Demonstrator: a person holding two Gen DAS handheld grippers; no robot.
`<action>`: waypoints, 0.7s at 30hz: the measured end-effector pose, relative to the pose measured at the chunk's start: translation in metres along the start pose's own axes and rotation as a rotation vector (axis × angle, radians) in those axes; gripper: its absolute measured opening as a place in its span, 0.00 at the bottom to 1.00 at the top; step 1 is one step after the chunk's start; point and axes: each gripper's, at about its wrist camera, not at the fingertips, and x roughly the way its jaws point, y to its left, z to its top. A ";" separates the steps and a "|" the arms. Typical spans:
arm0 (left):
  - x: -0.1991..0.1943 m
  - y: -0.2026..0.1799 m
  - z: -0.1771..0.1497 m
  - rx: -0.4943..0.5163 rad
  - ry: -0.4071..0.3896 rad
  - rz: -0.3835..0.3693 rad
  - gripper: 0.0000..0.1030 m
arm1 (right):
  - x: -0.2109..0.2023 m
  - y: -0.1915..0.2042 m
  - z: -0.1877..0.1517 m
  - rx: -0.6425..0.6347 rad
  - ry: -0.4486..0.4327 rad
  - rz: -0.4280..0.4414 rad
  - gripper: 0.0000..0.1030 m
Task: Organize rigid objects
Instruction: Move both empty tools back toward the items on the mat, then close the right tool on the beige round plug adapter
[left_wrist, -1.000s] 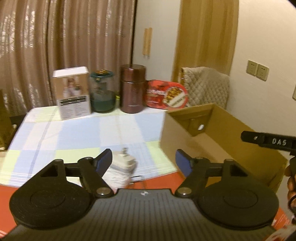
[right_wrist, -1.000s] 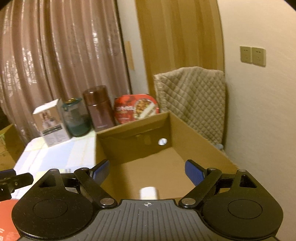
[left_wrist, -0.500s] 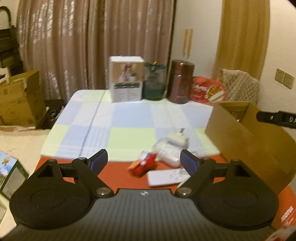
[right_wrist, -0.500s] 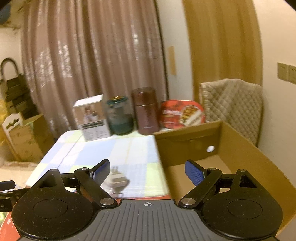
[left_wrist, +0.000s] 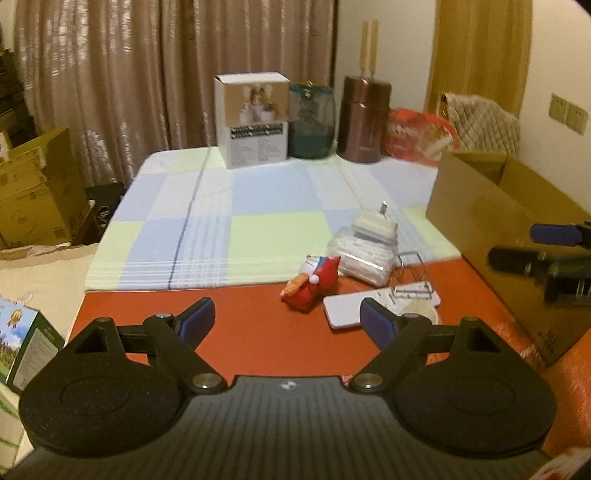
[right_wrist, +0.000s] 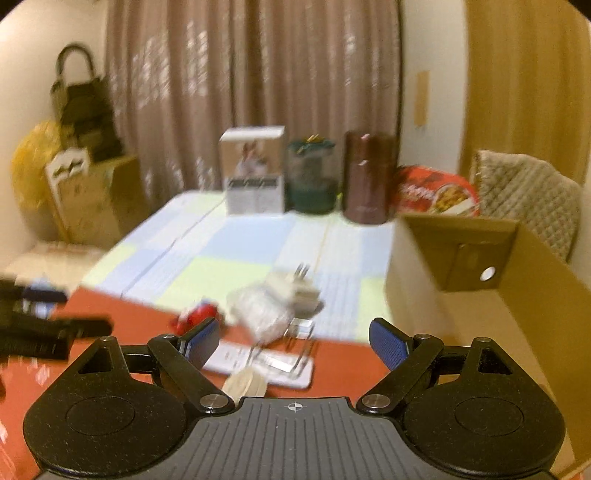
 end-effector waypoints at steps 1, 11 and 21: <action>0.004 -0.001 0.000 0.023 0.011 -0.004 0.80 | 0.004 0.004 -0.005 -0.021 0.012 0.005 0.83; 0.038 0.000 -0.005 0.122 0.064 -0.082 0.80 | 0.043 0.035 -0.057 -0.206 0.098 0.028 0.83; 0.062 0.006 0.009 0.133 0.115 -0.083 0.80 | 0.077 0.066 -0.077 -0.371 0.088 -0.033 0.82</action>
